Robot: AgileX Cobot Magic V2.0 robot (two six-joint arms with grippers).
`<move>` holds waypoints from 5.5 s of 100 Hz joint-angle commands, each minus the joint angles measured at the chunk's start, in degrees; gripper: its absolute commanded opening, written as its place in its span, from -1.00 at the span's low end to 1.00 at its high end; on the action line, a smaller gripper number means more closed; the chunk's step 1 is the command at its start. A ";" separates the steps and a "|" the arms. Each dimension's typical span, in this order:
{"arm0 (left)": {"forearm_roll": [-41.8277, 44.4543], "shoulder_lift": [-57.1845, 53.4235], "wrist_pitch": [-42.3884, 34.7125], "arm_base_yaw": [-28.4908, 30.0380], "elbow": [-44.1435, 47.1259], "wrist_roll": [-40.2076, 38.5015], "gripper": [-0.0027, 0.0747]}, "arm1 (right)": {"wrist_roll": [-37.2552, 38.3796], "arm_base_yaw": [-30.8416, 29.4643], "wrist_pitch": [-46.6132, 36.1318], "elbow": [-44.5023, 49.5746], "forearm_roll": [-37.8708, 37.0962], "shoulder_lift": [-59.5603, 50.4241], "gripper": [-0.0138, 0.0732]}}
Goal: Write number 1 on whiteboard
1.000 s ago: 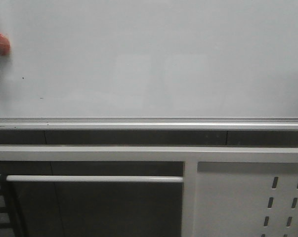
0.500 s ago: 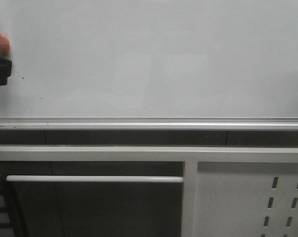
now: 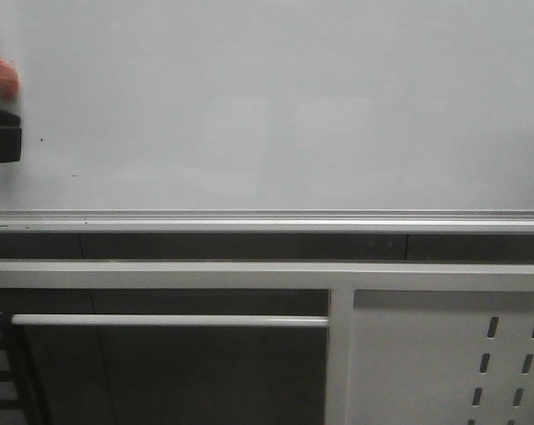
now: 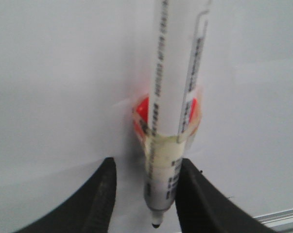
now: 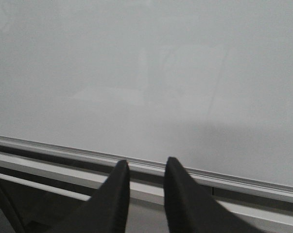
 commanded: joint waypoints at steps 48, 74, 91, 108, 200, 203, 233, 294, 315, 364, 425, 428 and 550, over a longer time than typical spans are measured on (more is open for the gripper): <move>2.29 -0.92 -5.82 -0.33 -1.94 1.56 -0.87 | -0.06 0.09 -3.91 -2.05 -0.68 1.12 -0.32; 3.21 -1.37 -3.73 -0.33 -1.82 2.87 -0.98 | -0.06 0.09 -3.91 -2.05 -0.68 1.12 -0.32; 13.66 -4.39 2.56 -0.33 -1.82 5.23 -0.98 | -0.06 0.31 -4.27 -2.05 2.11 1.12 -0.32; 19.86 -8.44 10.95 -0.33 -1.82 5.67 -0.98 | -0.06 3.34 -4.02 -4.80 3.28 1.17 -0.32; 34.89 -16.94 54.28 -15.70 -9.67 5.67 -0.98 | -0.06 24.50 3.43 -21.55 19.42 24.12 -0.32; 35.01 -16.94 55.05 -16.48 -9.92 5.67 -0.98 | -0.06 24.76 3.43 -21.55 20.46 24.67 -0.32; 34.67 -16.94 63.64 -19.30 -16.12 5.67 -0.98 | -0.06 28.39 -0.80 -23.84 29.33 31.82 0.10; 32.03 -16.94 73.80 -22.04 -20.01 6.78 -0.98 | -0.06 37.18 -4.35 -33.82 53.41 50.39 0.17; 32.38 -16.94 73.16 -27.07 -20.01 7.53 -0.98 | -0.06 37.18 -5.27 -33.82 55.44 52.35 0.17; 31.38 -13.21 72.87 -27.11 -25.12 7.53 -0.98 | -0.06 38.96 -8.86 -33.82 59.14 53.20 0.17; 30.80 -11.53 79.57 -27.11 -27.08 7.53 -0.98 | -0.06 38.76 -13.28 -33.82 59.49 57.80 0.16; 30.80 -11.53 79.84 -27.11 -27.08 7.53 -0.98 | -0.06 38.76 -13.61 -33.82 59.49 57.80 0.15; 30.80 -11.53 79.36 -27.11 -27.08 7.53 -0.98 | -0.06 38.76 -14.11 -33.82 61.46 58.29 -0.86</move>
